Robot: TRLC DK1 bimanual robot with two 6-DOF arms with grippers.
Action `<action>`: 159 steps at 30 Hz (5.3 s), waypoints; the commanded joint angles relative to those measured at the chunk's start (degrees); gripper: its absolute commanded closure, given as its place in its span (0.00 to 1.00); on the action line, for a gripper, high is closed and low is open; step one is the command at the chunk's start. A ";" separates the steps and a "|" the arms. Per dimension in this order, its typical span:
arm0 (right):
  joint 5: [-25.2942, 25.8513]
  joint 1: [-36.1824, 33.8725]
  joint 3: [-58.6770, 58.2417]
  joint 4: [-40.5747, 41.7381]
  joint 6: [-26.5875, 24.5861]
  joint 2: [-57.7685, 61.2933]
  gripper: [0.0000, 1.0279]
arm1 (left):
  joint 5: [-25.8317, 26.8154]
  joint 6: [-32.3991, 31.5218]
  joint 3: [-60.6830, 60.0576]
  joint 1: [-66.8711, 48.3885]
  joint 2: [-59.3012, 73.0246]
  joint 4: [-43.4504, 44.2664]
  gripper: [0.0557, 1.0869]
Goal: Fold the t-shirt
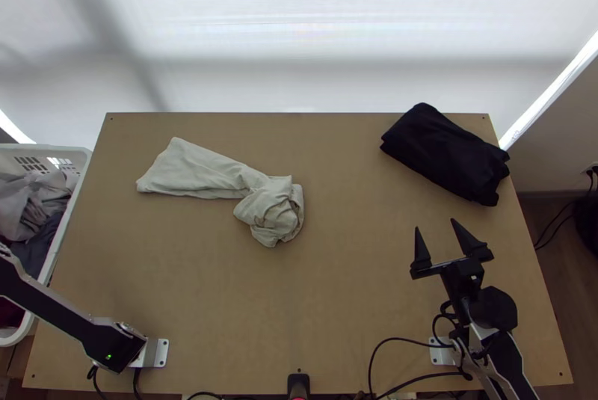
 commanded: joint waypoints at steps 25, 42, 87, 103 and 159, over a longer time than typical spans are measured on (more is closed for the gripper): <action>0.11 0.16 -0.60 -0.61 -1.07 -0.21 0.03 | 9.69 -11.48 -2.94 -24.07 -26.72 -24.89 0.05; 0.11 0.16 -0.60 -0.61 -1.07 -0.12 0.03 | -3.58 -30.82 -26.58 -68.28 -49.13 -27.97 0.05; -3.75 22.31 42.73 -14.94 -11.27 60.26 0.03 | 3.71 -30.47 -40.47 -53.77 -40.16 -7.05 0.04; -8.50 28.63 69.45 -15.99 -2.65 96.56 0.14 | 3.62 -30.47 -44.16 -51.14 -46.40 -5.64 0.04; -3.49 10.27 81.67 -35.51 21.87 88.82 0.36 | 3.62 -30.12 -43.81 -52.02 -47.99 -4.68 0.04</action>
